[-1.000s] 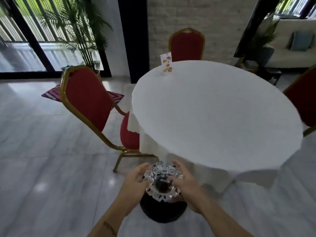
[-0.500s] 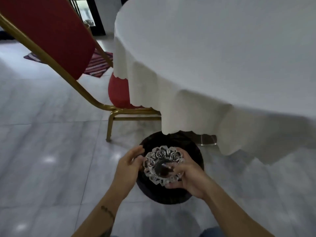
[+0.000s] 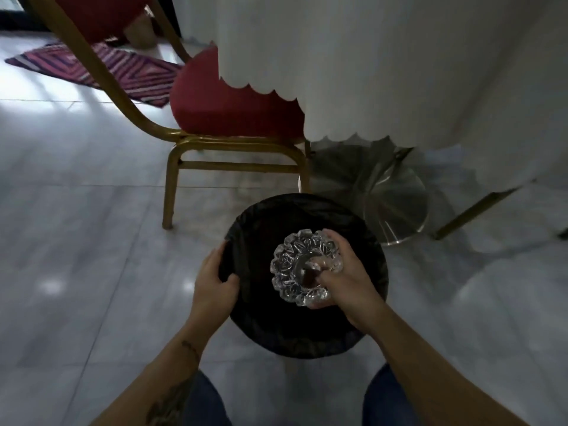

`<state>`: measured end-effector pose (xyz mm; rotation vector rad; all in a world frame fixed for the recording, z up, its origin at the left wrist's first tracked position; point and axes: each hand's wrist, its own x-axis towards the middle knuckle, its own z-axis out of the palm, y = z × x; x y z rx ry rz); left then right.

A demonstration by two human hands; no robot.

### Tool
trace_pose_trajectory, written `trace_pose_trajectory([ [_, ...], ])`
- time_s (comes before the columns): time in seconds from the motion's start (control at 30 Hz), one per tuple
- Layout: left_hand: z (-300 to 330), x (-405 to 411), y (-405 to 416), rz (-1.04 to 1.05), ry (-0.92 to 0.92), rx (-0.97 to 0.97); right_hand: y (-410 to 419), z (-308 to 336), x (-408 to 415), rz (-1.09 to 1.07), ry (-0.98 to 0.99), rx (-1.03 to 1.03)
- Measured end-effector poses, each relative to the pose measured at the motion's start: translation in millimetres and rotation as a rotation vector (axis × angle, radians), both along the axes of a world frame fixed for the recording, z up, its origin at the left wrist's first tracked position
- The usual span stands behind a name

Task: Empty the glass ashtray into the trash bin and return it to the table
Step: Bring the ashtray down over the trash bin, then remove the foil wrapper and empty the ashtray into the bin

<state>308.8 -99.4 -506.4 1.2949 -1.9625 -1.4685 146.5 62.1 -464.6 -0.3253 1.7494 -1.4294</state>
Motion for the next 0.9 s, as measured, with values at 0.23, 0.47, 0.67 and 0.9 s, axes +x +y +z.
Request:
trace_pose_trajectory([
  [0.23, -6.3, -4.4, 11.6, -0.019, 0.015, -0.035, -0.3, -17.0, 6.0, -0.039, 0.607, 0.049],
  [0.47, -14.9, -9.2, 14.0, -0.037, 0.057, -0.034, -2.3, -35.5, 7.7, 0.037, 1.004, -0.014],
  [0.67, -16.4, -6.4, 9.9, -0.072, 0.070, -0.040, 5.3, -26.0, -4.4, 0.366, 1.458, 0.048],
  [0.9, -18.5, -6.8, 13.4, -0.008, 0.048, -0.068, -0.7, -19.9, -28.7, 0.589, 1.741, -0.078],
])
